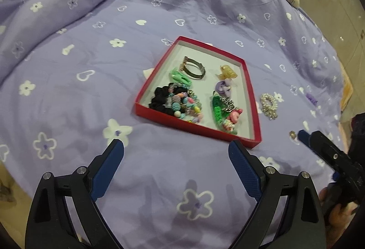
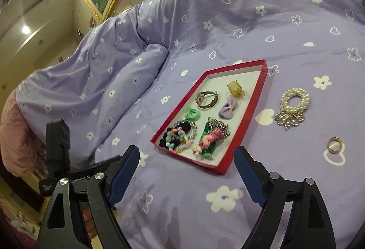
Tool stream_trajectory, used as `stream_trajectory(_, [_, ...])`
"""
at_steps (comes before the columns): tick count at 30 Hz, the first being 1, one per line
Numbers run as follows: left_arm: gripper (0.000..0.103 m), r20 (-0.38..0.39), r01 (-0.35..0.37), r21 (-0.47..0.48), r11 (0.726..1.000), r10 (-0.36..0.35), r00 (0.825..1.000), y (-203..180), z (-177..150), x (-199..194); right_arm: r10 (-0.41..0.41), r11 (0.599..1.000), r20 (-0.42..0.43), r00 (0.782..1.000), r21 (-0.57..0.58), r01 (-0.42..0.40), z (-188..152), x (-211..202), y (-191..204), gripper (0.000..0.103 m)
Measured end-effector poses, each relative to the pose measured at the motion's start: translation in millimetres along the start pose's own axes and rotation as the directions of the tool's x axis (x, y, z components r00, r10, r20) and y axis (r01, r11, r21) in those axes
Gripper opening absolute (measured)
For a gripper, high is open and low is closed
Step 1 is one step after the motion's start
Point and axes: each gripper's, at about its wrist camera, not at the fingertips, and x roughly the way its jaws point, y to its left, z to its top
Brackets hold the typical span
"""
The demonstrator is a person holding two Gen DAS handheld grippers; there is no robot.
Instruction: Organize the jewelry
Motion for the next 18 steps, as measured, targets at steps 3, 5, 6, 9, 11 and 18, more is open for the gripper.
stream_trajectory(3, [0.094, 0.024, -0.03, 0.022, 0.999, 0.03, 0.999, -2, -1, -8, -0.062, 0.996, -0.008, 0.998, -0.071, 0.062, 1, -7, 11, 0.09])
stream_trajectory(5, [0.094, 0.045, -0.05, 0.049, 0.998, 0.048, 0.998, -5, 2, -16, -0.109, 0.987, -0.013, 0.994, -0.122, 0.106, 7, -11, 20, 0.092])
stream_trajectory(6, [0.094, 0.054, -0.059, 0.069, 0.996, 0.055, 0.997, -8, 5, -21, -0.127, 0.981, -0.008, 0.992, -0.147, 0.125, 11, -15, 25, 0.092])
stream_trajectory(9, [0.1, 0.097, -0.065, 0.118, 0.991, 0.054, 0.994, -14, 15, -37, -0.154, 0.967, 0.015, 0.988, -0.205, 0.153, 27, -25, 38, 0.099])
stream_trajectory(11, [0.103, 0.138, -0.083, 0.135, 0.987, 0.064, 0.988, -18, 21, -46, -0.171, 0.955, 0.031, 0.985, -0.241, 0.173, 38, -30, 48, 0.101])
stream_trajectory(18, [0.103, 0.156, -0.153, 0.119, 0.981, 0.134, 0.979, -11, 16, -35, -0.239, 0.922, 0.055, 0.969, -0.301, 0.245, 29, -18, 56, 0.101])
